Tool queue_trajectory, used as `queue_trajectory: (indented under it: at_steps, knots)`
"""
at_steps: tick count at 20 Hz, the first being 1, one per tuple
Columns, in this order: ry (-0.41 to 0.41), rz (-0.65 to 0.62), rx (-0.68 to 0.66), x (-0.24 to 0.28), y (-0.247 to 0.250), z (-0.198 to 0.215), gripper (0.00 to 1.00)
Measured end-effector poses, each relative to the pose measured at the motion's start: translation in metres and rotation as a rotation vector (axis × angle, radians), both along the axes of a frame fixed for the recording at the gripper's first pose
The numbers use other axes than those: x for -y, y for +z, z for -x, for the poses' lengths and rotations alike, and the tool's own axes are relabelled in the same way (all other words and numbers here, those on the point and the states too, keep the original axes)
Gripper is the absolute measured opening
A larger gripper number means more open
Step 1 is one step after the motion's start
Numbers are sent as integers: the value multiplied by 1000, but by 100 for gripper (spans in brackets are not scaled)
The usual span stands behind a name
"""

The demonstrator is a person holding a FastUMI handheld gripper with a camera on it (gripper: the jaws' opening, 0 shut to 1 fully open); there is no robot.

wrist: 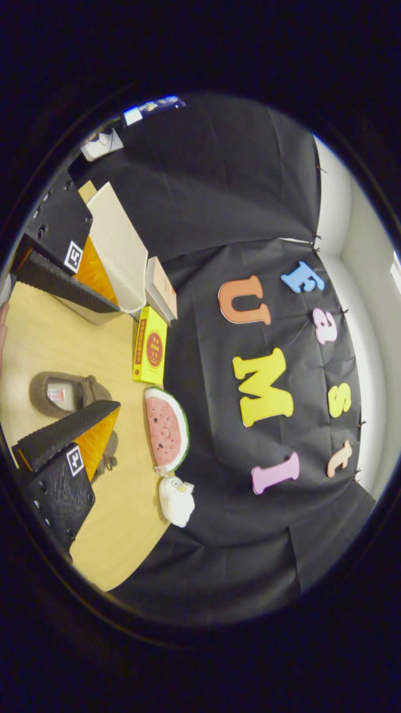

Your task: Open the storage box then place both shoes into the box .Put the left shoe in first, then the right shoe, with the right side of both shoes facing outward in a uniform manner.

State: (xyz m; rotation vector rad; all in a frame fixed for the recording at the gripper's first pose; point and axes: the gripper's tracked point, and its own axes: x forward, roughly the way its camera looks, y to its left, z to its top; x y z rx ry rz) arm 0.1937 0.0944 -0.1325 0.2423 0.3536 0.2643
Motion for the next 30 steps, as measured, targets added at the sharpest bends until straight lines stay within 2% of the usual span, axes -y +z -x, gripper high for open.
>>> queue_trajectory:
  at_steps: [6,10,16,24,26,30]
  knots:
    - [205,-251,-115,-61,-22,-22,96]
    - [316,-373,-200,-97,-33,-30,96]
    - [519,-632,-416,-135,-51,-30,96]
    - [654,-832,-604,-163,-67,-38,95]
    - [653,-846,-627,-160,-71,-41,93]
    - [686,-886,-640,-156,-62,-38,68]
